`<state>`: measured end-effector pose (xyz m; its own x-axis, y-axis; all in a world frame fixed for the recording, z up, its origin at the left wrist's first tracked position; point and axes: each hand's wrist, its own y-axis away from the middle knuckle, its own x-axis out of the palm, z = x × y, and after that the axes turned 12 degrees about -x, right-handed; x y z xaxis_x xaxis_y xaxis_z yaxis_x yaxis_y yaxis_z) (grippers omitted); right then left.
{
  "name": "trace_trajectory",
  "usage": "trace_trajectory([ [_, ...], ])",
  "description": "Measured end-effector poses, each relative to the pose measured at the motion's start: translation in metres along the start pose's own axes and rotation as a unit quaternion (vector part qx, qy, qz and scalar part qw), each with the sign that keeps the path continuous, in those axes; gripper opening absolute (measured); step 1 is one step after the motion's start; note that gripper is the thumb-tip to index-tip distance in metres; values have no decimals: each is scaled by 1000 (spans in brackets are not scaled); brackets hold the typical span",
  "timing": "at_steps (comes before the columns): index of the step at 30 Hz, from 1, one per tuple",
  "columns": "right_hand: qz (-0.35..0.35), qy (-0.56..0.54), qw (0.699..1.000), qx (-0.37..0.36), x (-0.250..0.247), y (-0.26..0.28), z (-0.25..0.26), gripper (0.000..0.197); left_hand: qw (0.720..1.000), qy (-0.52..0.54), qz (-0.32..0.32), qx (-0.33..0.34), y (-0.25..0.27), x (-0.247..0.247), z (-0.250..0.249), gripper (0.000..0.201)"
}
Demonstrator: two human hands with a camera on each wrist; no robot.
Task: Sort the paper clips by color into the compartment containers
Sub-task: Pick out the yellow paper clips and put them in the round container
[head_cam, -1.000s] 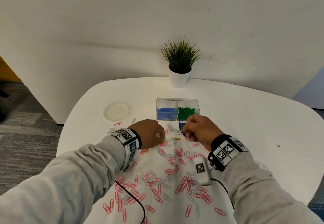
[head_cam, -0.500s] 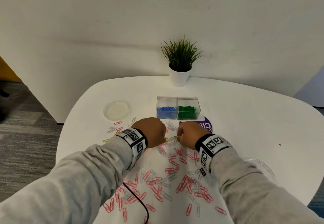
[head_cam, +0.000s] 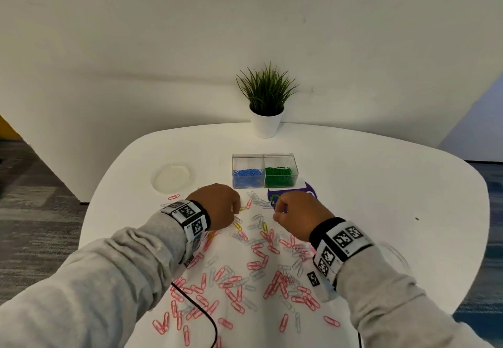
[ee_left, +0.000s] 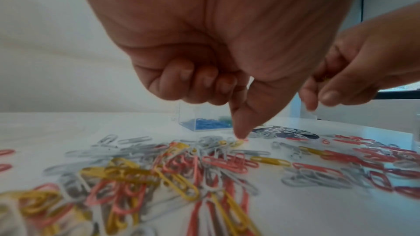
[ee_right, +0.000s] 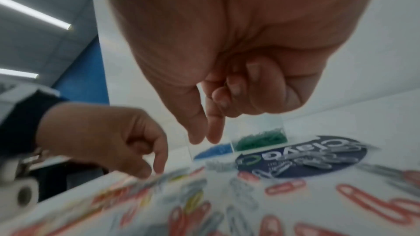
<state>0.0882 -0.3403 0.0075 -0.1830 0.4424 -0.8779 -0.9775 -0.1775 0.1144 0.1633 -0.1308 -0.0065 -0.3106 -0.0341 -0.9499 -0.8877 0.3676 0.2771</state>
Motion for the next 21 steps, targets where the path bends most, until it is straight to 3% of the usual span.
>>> trace_trajectory([
  [5, 53, 72, 996, 14, 32, -23, 4, 35, 997, -46, -8, 68, 8, 8, -6, 18],
  [10, 61, 44, 996, 53, 42, -36, 3, 19, 992, -87, -8, 87, 11, 13, -2, 17],
  [12, 72, 20, 996, 58, 38, -36, 2, 22, 994, -80, -3, 78, 13, 12, 0, 21],
  [17, 7, -141, 990, 23, -18, 0, 9, 34, 998, 67, 5, 13, 15, 4, 14, 14],
  [21, -3, -129, 991, 27, -71, 52, -10, 27, 979, 199, 26, -38, 23, -9, 14, 18],
])
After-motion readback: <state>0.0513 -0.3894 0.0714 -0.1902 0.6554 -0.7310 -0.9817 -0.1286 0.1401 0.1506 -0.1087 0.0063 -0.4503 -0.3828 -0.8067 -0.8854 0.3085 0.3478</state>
